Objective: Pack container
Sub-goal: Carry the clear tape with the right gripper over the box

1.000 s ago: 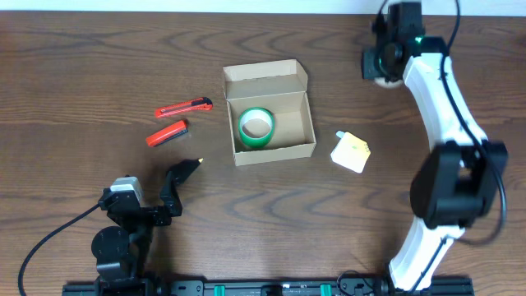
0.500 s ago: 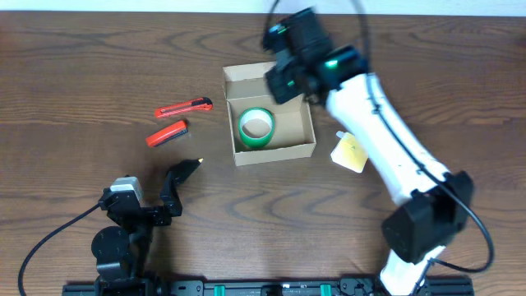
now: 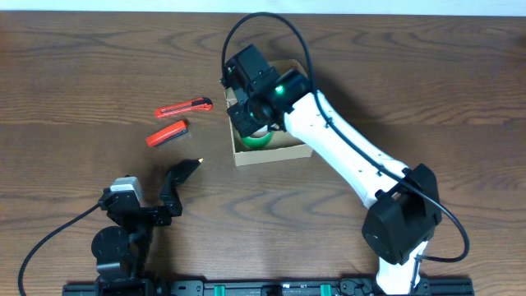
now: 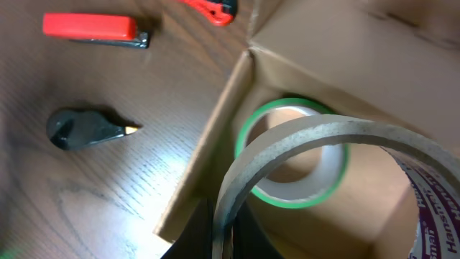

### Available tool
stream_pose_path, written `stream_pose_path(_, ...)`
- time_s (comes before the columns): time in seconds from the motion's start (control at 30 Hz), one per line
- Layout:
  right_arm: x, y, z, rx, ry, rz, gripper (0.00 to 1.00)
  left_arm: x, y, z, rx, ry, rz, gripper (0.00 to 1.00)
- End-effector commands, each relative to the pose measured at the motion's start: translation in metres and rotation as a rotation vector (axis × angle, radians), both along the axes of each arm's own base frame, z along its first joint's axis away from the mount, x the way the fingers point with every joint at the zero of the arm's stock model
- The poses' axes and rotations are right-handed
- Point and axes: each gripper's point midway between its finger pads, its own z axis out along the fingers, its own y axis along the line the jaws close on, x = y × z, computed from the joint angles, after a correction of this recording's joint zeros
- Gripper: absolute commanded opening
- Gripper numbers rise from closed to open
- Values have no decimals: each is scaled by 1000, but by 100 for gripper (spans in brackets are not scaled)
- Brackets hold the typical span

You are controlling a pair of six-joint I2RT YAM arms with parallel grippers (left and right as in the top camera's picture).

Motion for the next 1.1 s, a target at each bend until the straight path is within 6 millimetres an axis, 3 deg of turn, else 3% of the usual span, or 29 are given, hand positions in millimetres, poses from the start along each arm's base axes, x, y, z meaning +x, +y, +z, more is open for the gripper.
stream_pose_path(0.0, -4, 0, -16, -32, 18, -36, 1, 0, 2, -12, 16, 22, 5, 95)
stream_pose_path(0.43, -9, -2, -48, -48, 45, -55, 1, 0, 2, -12, 17, 22, 5, 95)
stream_pose_path(1.07, -2, 9, -56, -14, -11, -30, 1, 0, 2, -12, 16, 22, 6, 96)
